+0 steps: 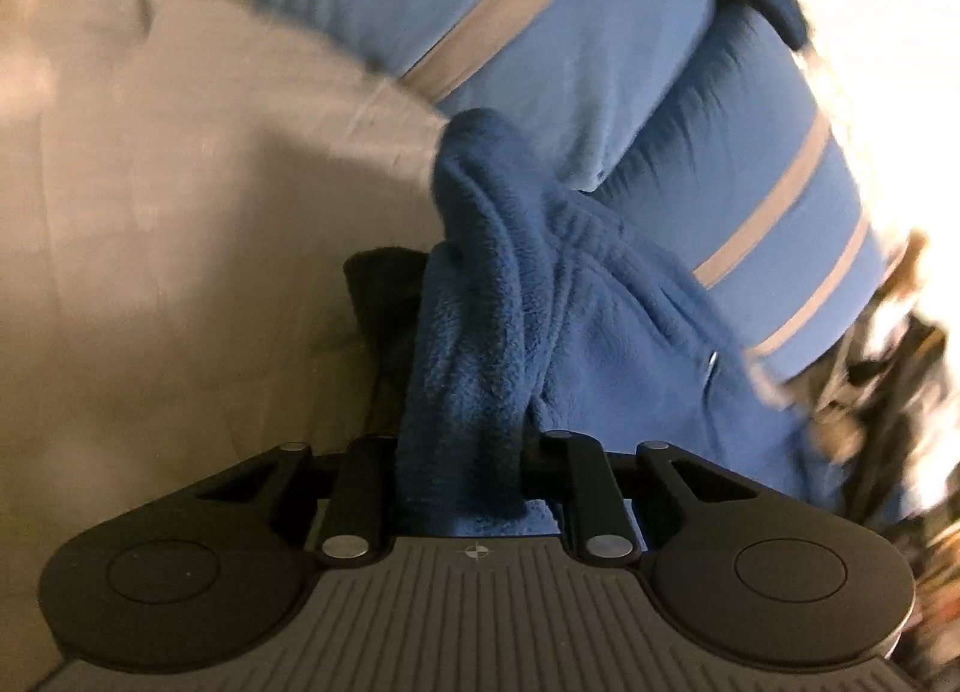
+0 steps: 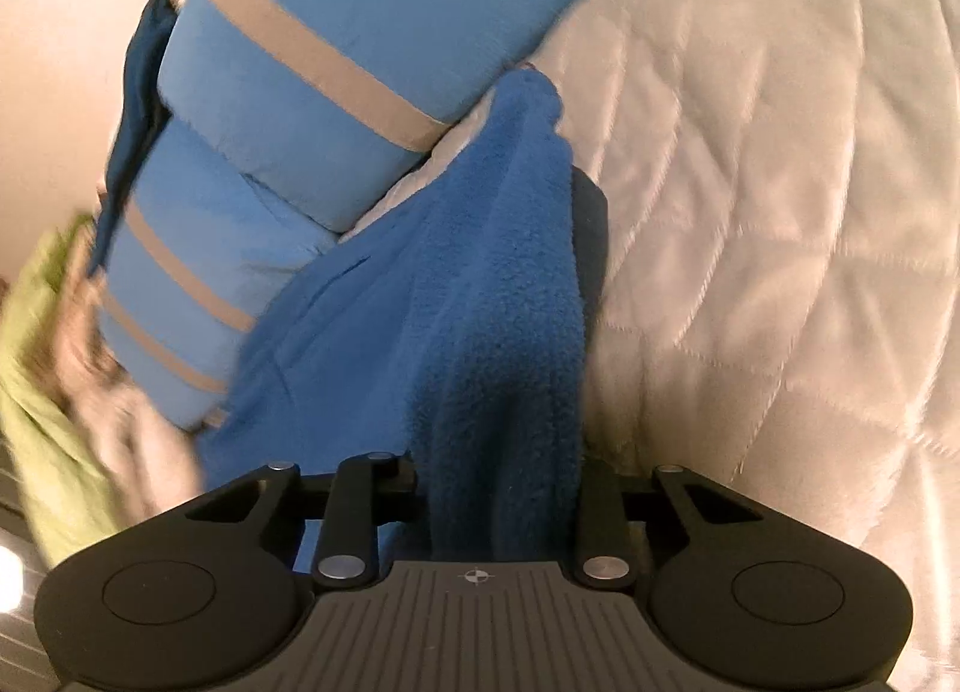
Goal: Fold clothes
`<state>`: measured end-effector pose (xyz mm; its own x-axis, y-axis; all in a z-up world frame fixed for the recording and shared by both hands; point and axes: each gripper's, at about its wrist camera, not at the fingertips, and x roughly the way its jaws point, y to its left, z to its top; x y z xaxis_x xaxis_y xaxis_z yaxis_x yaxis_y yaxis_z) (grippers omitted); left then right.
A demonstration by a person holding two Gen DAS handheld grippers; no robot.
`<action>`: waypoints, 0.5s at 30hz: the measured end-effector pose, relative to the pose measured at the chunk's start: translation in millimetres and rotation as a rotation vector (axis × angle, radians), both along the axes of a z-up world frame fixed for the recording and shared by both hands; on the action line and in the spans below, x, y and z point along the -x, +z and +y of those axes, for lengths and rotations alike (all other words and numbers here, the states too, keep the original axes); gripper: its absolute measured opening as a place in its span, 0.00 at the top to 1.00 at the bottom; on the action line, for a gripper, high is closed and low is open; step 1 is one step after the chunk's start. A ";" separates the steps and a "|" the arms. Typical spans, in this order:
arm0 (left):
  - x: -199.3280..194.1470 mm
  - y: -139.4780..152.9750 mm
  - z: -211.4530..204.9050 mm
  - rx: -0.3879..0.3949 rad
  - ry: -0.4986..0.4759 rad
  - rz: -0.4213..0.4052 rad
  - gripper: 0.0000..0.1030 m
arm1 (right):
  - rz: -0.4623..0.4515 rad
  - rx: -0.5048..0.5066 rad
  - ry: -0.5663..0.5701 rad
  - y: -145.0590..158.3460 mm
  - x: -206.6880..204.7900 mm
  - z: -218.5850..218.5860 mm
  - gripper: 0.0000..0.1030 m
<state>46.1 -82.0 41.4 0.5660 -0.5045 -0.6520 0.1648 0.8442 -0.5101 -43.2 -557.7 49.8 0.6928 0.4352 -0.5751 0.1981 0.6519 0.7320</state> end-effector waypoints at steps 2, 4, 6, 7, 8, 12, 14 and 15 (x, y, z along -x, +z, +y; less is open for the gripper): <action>9.6 12.8 -11.7 -0.089 0.010 -0.047 0.80 | -0.004 0.100 -0.006 11.4 1.5 12.2 0.72; 17.9 25.7 -25.1 -0.168 0.022 -0.093 0.80 | -0.009 0.200 -0.013 21.6 3.5 25.2 0.72; 27.2 38.8 -36.2 -0.238 0.021 -0.144 0.81 | -0.022 0.306 -0.016 30.3 7.2 39.6 0.73; 31.7 45.6 -40.2 -0.263 0.021 -0.166 0.81 | -0.032 0.354 -0.017 34.9 10.3 45.5 0.74; 35.4 52.7 -42.5 -0.277 0.020 -0.185 0.81 | -0.047 0.401 -0.014 40.5 13.7 50.4 0.74; 52.0 83.6 -45.7 -0.330 0.005 -0.267 0.82 | -0.114 0.541 -0.008 66.8 27.1 68.4 0.75; 52.4 100.9 -51.4 -0.346 0.013 -0.301 0.82 | -0.164 0.582 -0.004 82.9 34.1 76.5 0.75; 52.8 109.3 -52.4 -0.352 0.018 -0.317 0.82 | -0.192 0.602 -0.003 92.8 37.3 80.1 0.75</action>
